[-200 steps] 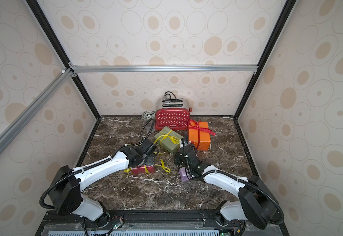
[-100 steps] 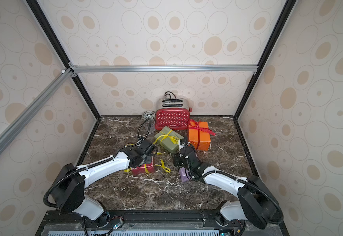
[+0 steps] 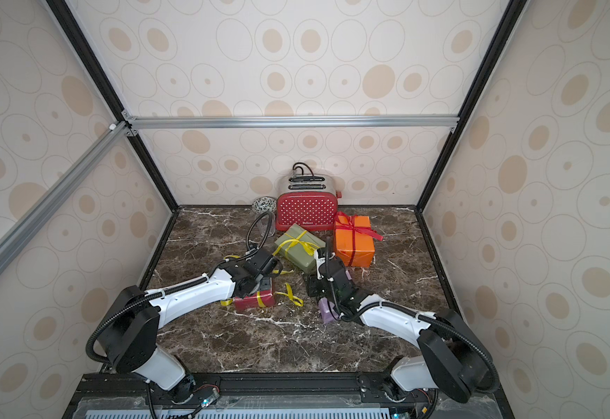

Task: Untie the ribbon bows on the gift boxes
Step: Pull the ribbon from the gift box.

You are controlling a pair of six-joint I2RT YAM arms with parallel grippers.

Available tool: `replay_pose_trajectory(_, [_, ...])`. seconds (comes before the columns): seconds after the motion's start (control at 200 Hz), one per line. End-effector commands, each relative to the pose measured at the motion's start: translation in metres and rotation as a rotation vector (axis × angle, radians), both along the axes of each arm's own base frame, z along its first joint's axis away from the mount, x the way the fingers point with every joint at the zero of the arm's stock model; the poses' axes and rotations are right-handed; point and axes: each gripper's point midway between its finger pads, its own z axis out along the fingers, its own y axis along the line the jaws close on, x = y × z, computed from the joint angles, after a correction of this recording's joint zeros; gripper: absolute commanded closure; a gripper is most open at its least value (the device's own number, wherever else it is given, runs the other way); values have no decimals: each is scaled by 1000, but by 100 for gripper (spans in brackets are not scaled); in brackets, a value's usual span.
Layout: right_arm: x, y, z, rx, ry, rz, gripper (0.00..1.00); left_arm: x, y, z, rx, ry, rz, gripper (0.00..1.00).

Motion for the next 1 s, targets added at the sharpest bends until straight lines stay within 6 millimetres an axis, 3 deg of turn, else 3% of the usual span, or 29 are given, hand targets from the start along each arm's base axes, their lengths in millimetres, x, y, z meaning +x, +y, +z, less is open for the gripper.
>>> replay_pose_trajectory(0.0, [-6,10,10,46,-11,47,57,4,13,-2,34,-12,52,65])
replay_pose_trajectory(0.446, [-7,15,9,63,13,64,58,3,-7,-30,-76,85,-4,76])
replay_pose_trajectory(0.792, [-6,17,2,48,30,68,59,11,-7,-19,-68,56,-24,100])
replay_pose_trajectory(0.992, [-4,19,-6,26,52,67,60,16,-17,-12,-106,32,-68,100])
